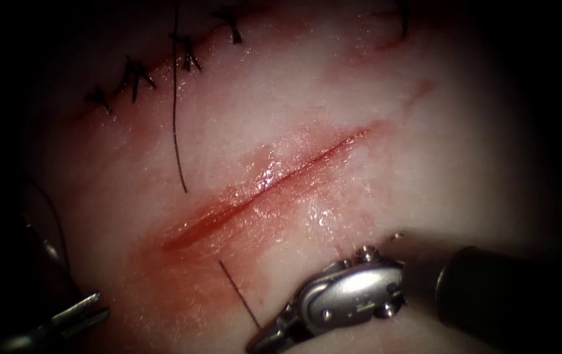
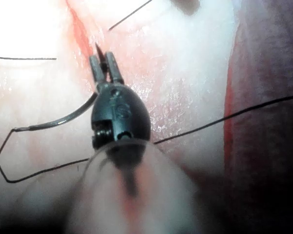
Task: Wound Closure
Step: Repeatedly pull thread through wound with right grasper until short tail remains
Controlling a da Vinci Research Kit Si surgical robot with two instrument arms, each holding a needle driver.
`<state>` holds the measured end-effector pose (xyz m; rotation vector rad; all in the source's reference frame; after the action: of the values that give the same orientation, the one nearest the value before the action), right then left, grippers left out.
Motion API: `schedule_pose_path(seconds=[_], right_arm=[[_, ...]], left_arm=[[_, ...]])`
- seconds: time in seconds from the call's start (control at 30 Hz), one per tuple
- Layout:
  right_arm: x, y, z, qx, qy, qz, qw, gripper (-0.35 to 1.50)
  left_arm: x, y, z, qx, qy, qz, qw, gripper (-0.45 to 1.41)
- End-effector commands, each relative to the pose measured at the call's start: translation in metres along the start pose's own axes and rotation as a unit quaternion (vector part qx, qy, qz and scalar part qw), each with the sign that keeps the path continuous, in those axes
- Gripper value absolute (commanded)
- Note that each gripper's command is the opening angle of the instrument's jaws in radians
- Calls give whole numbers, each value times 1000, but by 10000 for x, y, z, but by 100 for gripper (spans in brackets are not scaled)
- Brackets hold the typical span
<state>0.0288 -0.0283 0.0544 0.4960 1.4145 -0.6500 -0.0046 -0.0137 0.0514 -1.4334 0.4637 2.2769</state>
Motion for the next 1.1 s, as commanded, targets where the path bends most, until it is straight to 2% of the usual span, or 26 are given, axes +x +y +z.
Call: schedule_pose_path(seconds=[0.03,0.23,0.3,0.37,0.4,0.43,0.5,0.7,0.8,0.87,1.1], right_arm=[[8,-16,15,18,11,7,1000,-35],[44,-58,43,97,43,18,994,-35],[50,-61,47,105,56,21,993,-35],[52,-57,48,89,82,16,992,-35],[50,-42,44,45,81,25,995,61],[48,-34,40,25,76,31,996,91],[40,-11,31,-23,54,49,997,128],[10,52,-9,-102,32,13,994,120],[-7,79,-23,-139,30,7,990,125],[-17,92,-26,-157,28,11,987,130],[-43,117,-15,-163,26,13,986,128]], left_arm=[[-4,1,9,0,2,0,1000,-45],[-4,2,9,-1,1,1,1000,-45],[-4,2,9,-1,1,1,1000,-45],[-4,2,9,-1,1,1,1000,-45],[-4,3,9,-1,1,1,1000,-45],[-5,3,9,-1,1,2,1000,-45],[-5,4,8,0,2,-1,1000,-45],[-5,3,7,-2,1,-1,1000,-45],[-6,2,6,-3,1,0,1000,-45],[-6,2,5,-3,1,0,1000,-45],[-7,3,5,-3,1,0,1000,-45]])
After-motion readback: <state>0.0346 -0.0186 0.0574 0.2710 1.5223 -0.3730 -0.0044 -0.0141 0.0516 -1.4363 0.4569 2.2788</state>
